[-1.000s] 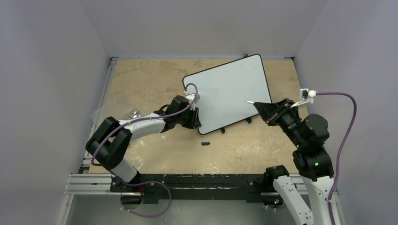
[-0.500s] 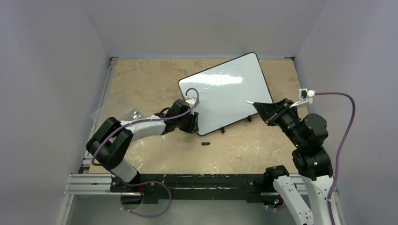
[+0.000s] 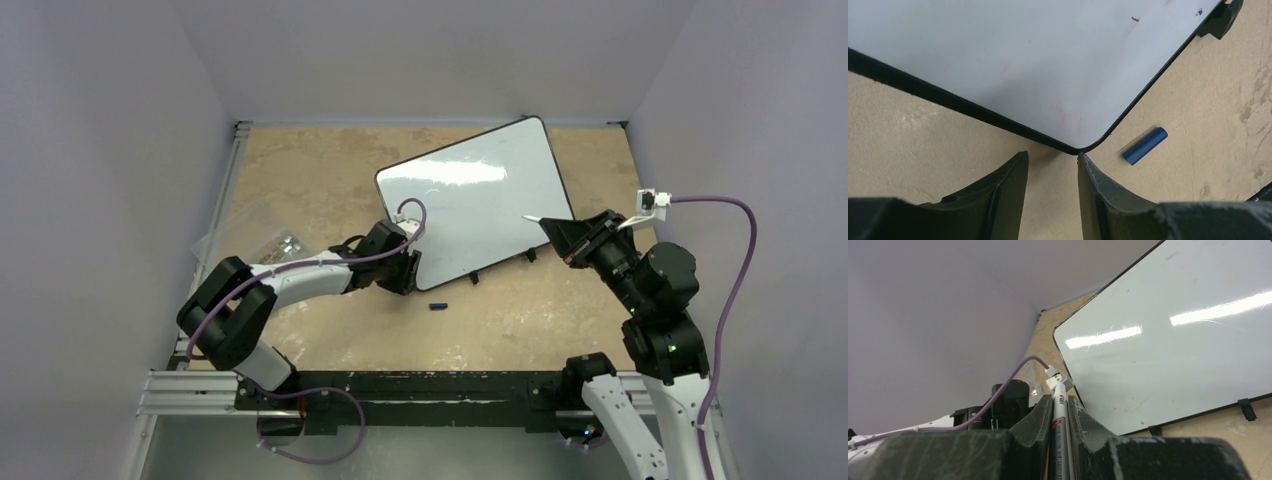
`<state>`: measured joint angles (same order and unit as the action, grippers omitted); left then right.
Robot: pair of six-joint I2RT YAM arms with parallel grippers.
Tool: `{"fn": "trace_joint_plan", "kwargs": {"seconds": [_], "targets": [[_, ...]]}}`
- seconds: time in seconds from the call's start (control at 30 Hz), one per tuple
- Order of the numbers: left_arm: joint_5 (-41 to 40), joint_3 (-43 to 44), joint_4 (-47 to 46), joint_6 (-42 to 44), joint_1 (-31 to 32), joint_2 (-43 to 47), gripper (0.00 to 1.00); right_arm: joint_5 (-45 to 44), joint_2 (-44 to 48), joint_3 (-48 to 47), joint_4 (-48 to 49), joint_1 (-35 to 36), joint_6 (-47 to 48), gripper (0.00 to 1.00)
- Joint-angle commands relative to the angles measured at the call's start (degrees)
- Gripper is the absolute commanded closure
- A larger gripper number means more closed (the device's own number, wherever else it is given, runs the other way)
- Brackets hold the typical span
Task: Write a sentence on the whiteboard
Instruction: Adjust the whiteboard on the whiteboard stand.
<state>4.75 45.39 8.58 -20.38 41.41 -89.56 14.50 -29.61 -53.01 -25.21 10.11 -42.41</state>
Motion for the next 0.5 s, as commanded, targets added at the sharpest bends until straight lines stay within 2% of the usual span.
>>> {"fn": "trace_joint_plan", "kwargs": {"seconds": [0.0,0.33,0.47], "targets": [[-3.5,1.5,5.3,1.7,1.2,3.2,0.59,-0.2,0.0,0.0,2.4,-0.1,0.4,1.00],[-4.1,3.3,8.0,1.9,2.3,4.8,0.59,-0.1,0.0,-0.3,2.4,-0.1,0.4,1.00],[-3.4,3.9,11.3,1.7,2.6,8.8,0.58,-0.5,0.0,-0.7,1.7,0.0,0.8,1.00]]}}
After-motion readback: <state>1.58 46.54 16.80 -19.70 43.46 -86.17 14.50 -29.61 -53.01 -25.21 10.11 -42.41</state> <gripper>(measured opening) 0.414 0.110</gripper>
